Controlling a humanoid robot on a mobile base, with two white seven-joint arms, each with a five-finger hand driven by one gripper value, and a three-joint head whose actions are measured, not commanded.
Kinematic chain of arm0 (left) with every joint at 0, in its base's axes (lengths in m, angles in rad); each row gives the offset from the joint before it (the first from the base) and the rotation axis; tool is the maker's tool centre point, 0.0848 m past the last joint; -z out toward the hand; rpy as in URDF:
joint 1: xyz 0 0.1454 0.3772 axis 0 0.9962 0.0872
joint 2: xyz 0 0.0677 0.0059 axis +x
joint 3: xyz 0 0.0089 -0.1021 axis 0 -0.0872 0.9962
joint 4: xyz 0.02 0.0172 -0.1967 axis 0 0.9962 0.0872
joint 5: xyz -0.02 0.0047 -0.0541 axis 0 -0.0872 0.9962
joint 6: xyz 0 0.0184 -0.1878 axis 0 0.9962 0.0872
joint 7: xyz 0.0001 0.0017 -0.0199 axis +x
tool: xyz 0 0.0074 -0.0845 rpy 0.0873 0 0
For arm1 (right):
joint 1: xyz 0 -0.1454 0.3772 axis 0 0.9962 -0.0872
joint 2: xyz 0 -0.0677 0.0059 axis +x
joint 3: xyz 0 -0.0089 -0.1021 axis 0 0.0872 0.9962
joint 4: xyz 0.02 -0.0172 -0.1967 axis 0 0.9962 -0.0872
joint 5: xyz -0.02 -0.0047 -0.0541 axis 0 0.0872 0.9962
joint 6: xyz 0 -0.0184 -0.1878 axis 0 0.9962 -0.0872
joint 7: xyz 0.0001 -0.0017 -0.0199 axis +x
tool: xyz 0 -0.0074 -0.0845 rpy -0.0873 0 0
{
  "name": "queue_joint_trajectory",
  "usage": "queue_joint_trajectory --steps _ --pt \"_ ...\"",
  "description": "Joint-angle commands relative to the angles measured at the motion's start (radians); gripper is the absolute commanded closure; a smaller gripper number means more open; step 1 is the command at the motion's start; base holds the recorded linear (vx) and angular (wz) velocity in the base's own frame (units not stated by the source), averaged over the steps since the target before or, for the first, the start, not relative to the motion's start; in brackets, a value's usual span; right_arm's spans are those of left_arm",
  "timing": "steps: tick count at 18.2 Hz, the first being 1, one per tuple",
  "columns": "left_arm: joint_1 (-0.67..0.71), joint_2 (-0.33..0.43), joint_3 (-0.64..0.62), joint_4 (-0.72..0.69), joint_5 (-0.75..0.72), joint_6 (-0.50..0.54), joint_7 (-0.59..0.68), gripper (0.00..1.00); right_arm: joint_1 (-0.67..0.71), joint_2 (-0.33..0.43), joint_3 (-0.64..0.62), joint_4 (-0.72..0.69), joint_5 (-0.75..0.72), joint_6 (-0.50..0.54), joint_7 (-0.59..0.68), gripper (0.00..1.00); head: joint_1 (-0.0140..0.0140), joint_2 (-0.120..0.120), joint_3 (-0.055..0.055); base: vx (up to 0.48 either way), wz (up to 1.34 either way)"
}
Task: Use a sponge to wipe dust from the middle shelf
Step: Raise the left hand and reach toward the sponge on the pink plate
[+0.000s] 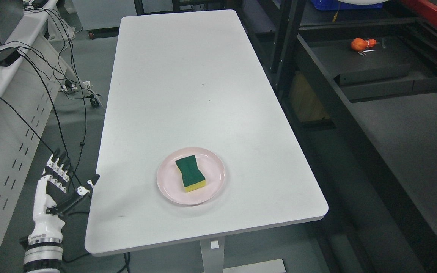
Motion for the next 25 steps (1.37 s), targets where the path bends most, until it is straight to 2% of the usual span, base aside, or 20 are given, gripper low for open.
queue_joint_trajectory --steps 1,6,10,12,15,19,22,25 --pt "0.009 -0.002 0.017 -0.013 0.000 -0.015 -0.001 0.01 0.000 -0.017 0.000 -0.017 0.000 0.075 0.000 0.00 0.0000 0.000 0.000 0.000 0.00" --pt "0.006 0.027 0.014 -0.013 -0.013 -0.046 -0.014 0.01 0.000 -0.017 0.000 -0.017 0.000 0.073 -0.002 0.00 0.0000 0.000 0.000 0.000 0.00" --pt "-0.005 0.071 0.013 -0.003 -0.064 -0.138 -0.121 0.02 0.000 -0.017 0.000 -0.017 0.000 0.073 0.000 0.00 0.0000 0.000 0.000 0.000 0.00" --pt "-0.019 0.139 0.006 0.013 -0.201 -0.199 -0.170 0.05 0.000 -0.017 0.000 -0.017 0.000 0.073 -0.002 0.00 0.0000 0.000 0.000 0.000 0.00" --pt "-0.045 0.202 0.011 0.014 -0.358 -0.302 -0.264 0.08 0.000 -0.017 0.000 -0.017 0.000 0.073 0.000 0.00 0.0000 0.000 0.000 0.000 0.00" --pt "-0.085 0.257 0.005 0.011 -0.714 -0.451 -0.293 0.10 0.000 -0.017 0.000 -0.017 0.000 0.073 -0.002 0.00 0.0000 0.000 0.000 0.000 0.00" --pt "-0.118 0.305 0.003 0.014 -0.822 -0.540 -0.455 0.11 0.000 -0.017 0.000 -0.017 0.000 0.075 0.000 0.00 0.0000 0.000 0.000 0.000 0.00" --pt "-0.198 0.370 -0.001 0.049 -0.950 -0.563 -0.498 0.11 0.000 -0.017 0.000 -0.017 0.000 0.073 -0.002 0.00 0.0000 0.000 0.000 0.000 0.00"
